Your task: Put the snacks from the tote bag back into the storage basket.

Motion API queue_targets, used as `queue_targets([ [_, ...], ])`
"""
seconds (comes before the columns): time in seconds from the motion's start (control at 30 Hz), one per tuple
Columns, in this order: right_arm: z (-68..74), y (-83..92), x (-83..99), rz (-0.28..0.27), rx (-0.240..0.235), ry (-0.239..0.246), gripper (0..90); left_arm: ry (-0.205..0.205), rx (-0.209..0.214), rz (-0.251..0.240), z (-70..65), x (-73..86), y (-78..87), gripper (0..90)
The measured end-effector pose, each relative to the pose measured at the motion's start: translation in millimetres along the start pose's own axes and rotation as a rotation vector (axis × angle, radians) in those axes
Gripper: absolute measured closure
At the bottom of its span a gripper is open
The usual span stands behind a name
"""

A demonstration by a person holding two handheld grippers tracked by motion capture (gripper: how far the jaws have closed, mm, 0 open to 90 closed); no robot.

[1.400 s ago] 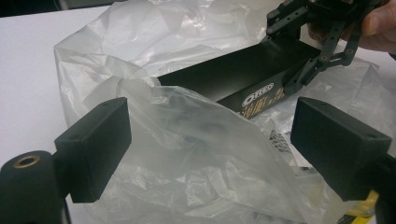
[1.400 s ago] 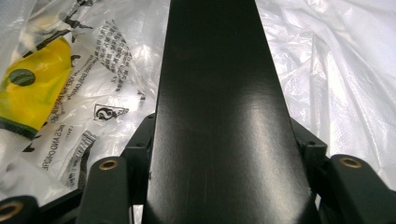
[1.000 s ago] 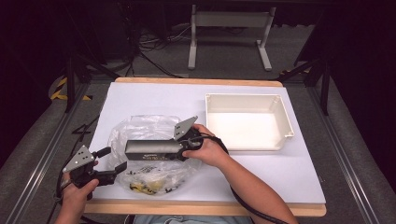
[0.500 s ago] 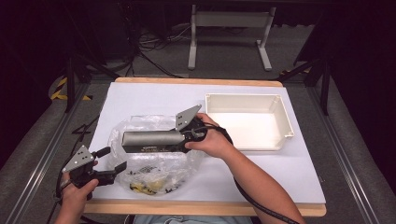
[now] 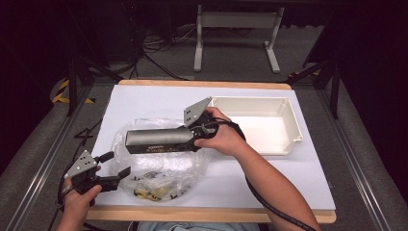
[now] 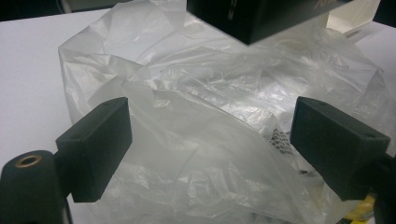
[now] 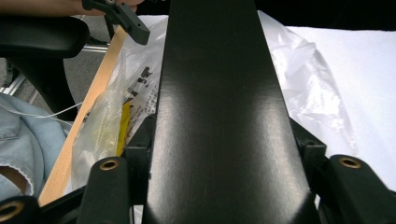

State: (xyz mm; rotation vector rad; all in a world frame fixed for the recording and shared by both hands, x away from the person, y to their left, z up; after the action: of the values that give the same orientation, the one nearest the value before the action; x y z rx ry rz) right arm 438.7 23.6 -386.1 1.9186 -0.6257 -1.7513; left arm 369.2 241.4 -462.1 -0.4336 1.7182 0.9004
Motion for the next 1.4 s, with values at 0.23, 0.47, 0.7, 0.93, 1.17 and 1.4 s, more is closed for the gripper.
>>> queue_targets([
  [0.23, -5.6, 17.5, -3.8, -0.002, 0.015, 0.009, 42.4, 0.007, -0.005, 0.002, 1.4, 1.3, 1.7, 13.8],
  [0.47, -7.8, 35.8, -4.8, 0.003, 0.023, 0.028, 42.4, 0.010, -0.009, 0.000, 2.3, 1.2, 1.4, 13.7],
  [0.7, -11.8, 56.4, 1.0, 0.010, 0.045, 0.004, 42.4, 0.008, -0.005, -0.001, 2.2, 0.5, 0.6, 13.7],
  [0.93, -16.0, 80.0, 13.0, 0.031, 0.067, -0.019, 42.4, 0.006, 0.000, 0.001, 1.5, 0.1, -1.8, 13.7],
  [1.17, -21.0, 104.4, 23.7, 0.025, 0.102, -0.025, 42.3, 0.003, 0.000, 0.003, 1.3, 0.1, -2.0, 13.7],
  [1.4, -24.5, 126.3, 35.1, 0.029, 0.133, -0.030, 42.3, 0.002, -0.001, 0.004, 1.4, 0.5, -2.1, 13.7],
])
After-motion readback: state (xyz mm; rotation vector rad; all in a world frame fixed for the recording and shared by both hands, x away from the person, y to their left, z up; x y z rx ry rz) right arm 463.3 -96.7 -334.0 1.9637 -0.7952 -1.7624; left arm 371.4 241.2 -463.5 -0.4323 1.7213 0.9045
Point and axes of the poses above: each handheld gripper's, and its own axes: y roughly backward along the jaws, x roughly out of its underside, z roughly to its left, the point moved 9 cm from there along -y, roughly forward along the jaws, and after that the axes turned 3 degrees about -z, right-handed, at the moved point
